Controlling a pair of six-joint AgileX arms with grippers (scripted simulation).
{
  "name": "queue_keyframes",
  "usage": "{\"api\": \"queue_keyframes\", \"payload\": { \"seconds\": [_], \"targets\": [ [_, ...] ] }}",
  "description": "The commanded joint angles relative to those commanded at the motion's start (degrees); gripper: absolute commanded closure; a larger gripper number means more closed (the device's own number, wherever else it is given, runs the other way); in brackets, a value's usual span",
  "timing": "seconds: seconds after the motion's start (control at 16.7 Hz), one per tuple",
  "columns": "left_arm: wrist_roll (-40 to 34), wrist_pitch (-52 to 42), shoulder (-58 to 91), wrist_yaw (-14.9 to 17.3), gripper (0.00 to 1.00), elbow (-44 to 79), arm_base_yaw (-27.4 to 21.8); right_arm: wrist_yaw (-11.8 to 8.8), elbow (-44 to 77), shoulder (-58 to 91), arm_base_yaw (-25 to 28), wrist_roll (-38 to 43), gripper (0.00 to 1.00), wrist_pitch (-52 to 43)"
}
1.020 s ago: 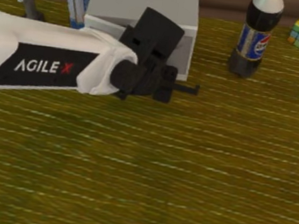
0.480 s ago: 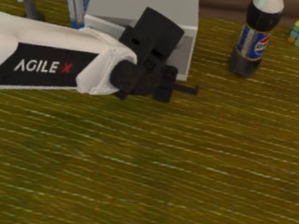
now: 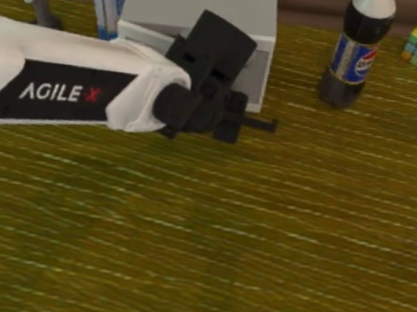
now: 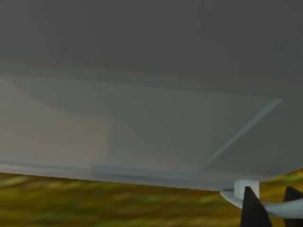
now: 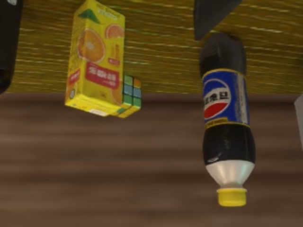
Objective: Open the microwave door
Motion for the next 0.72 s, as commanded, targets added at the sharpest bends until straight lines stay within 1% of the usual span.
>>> {"api": "queue_keyframes", "payload": {
  "seconds": [0.3, 0.6, 0.72],
  "targets": [
    [-0.14, 0.03, 0.04, 0.51, 1.00, 0.10, -0.39, 0.00, 0.00, 0.00, 0.00, 0.00, 0.00, 0.00],
    [2.25, 1.23, -1.52, 1.81, 1.00, -2.24, 0.54, 0.00, 0.00, 0.00, 0.00, 0.00, 0.00, 0.00],
    [2.31, 1.25, -1.53, 1.84, 1.00, -2.30, 0.55, 0.00, 0.00, 0.00, 0.00, 0.00, 0.00, 0.00]
  ]
}}
